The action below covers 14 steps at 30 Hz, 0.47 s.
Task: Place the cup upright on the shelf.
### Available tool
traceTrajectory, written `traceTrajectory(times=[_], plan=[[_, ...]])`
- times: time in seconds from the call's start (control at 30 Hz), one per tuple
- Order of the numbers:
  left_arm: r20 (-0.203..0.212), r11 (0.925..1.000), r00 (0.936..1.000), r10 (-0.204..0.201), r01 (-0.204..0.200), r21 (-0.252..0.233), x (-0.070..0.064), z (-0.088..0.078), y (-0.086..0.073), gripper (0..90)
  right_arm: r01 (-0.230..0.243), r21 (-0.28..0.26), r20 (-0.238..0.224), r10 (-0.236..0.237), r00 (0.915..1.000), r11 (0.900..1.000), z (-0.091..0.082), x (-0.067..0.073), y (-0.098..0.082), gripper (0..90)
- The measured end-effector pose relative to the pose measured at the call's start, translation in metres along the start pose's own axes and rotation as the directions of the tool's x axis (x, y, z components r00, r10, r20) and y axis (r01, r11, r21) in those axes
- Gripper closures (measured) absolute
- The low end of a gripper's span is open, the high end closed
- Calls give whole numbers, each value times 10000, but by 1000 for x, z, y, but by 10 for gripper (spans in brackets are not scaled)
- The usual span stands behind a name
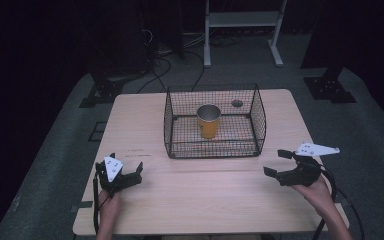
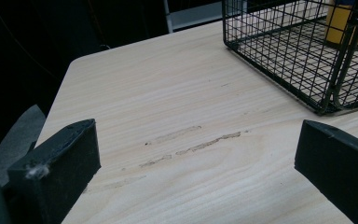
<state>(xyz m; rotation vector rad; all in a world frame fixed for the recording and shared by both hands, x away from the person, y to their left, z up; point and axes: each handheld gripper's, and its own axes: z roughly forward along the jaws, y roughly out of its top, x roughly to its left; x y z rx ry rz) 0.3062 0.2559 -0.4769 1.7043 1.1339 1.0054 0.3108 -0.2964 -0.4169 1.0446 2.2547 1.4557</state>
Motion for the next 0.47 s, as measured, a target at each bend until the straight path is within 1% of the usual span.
traceTrajectory(times=[0.13, 0.2, 0.23, 0.27, 0.3, 0.33, 0.37, 0.4, 0.43, 0.47], plan=[[-10, 10000, 10000, -3, 3, 2, 0, 0, 0, 0, -120, -39, 135, 121, 9998, 9999, -2, 0, -11, 58], [-17, 10000, 10000, -2, 2, 6, 0, 0, 0, 0, -120, 70, 247, 119, 9996, 9999, -3, 0, -17, 58], [-19, 10000, 10000, -2, 2, 8, 0, 0, 0, 0, -172, 42, 279, 170, 9995, 9998, -3, 1, -21, 58], [-20, 10000, 10000, -4, 4, 9, 0, 0, 0, 0, -294, 23, 290, 293, 9991, 9996, -4, 2, -28, 58], [-24, 10000, 10000, -2, 2, 11, 0, 0, 0, 0, -294, 23, 290, 293, 9991, 9996, -4, 2, -28, 58], [-22, 10000, 10000, 7, -7, 13, 0, 0, 0, 0, -476, -156, 247, 480, 9985, 9987, -5, 4, -36, 58], [-22, 10000, 10000, 7, -7, 13, 0, 0, 0, 0, -476, -156, 247, 480, 9985, 9987, -5, 4, -36, 58], [-20, 10000, 10000, 9, -9, 10, 0, 0, 0, 0, -547, -195, 304, 553, 9980, 9983, -7, 6, -45, 58], [-17, 10000, 10000, 11, -11, 7, 0, 0, 0, 0, -547, -195, 304, 553, 9980, 9983, -7, 6, -45, 58], [-19, 10000, 10000, 3, -3, 7, 0, 0, 0, 0, -716, -267, 291, 724, 9969, 9971, -10, 7, -53, 58]])
